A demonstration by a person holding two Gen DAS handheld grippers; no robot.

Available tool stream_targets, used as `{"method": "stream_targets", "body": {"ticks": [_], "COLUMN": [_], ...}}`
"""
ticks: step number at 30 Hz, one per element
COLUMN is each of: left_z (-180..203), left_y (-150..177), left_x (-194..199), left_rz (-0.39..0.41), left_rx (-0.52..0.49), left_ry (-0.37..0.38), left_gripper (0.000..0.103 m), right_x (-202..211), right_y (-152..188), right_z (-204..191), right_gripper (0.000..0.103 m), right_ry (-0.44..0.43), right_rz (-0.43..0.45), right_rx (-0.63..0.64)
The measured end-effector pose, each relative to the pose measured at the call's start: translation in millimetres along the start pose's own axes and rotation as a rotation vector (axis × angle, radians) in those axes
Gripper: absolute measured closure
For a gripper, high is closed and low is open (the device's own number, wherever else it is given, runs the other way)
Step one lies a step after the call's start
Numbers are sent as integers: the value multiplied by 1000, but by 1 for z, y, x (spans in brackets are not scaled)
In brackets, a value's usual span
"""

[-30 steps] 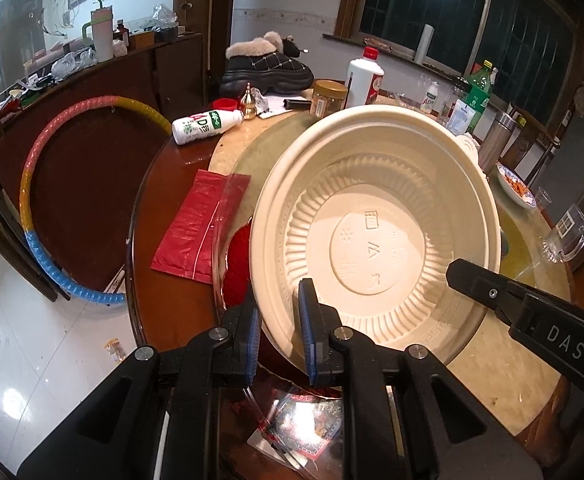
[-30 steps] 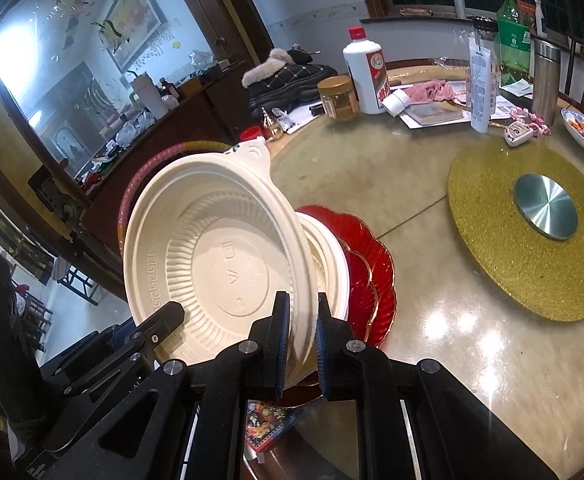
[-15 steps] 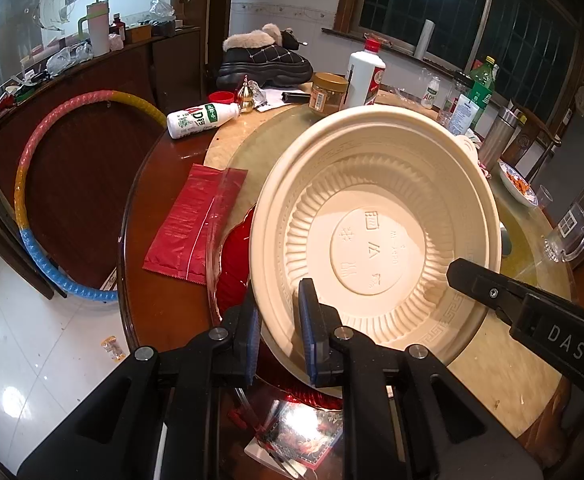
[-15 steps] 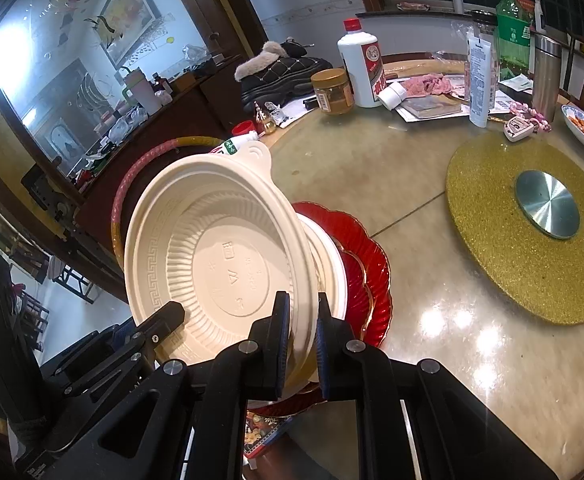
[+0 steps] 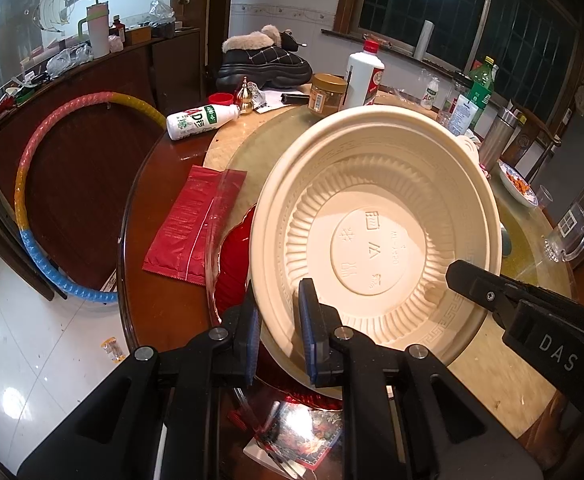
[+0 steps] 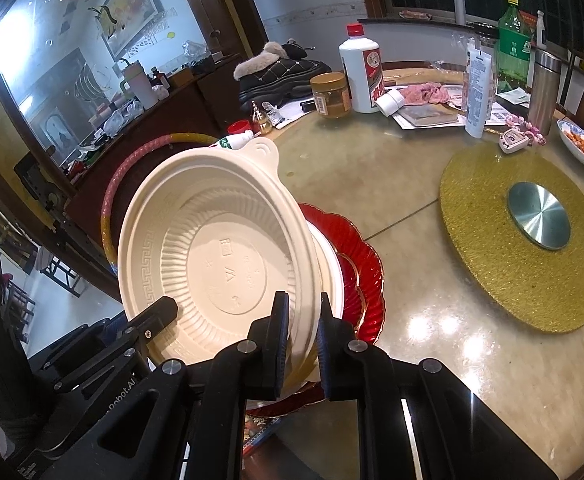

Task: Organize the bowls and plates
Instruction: 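Lower the cream bowl onto the bowls in the red stack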

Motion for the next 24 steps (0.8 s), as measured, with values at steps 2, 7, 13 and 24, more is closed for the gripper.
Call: {"method": "stream_targets", "body": {"ticks": [2,7,13,24], "left_z": [1,3,3,2], "left_y": [0,0,1,2], "left_x": [0,1,2,7], "left_rz": [1,-1,1,12], "left_rx": [0,2,-1,9], "left_ry": [-1,1,-1,-14], "left_gripper": [87,87,87,84], "right_x": [1,1,1,6], "right_y": [0,1,1,-1], "right_z": [0,-2,-1,1], "right_gripper": [89,87,87,79], "right_ry": [4,12,16,1], "right_rz": [0,-1,-3,10], "right_rx": [1,8,10,-1]}}
Point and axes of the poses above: each gripper's, at about its wrist camera, not at the fingertips, and x roughly against the way its jaws point, z to its right, y to its underside, the point moved 8 cm from there along -x, roughly the way its jaws point, and after that the axes turned 2 degrees about x, right-handed, at the moved point
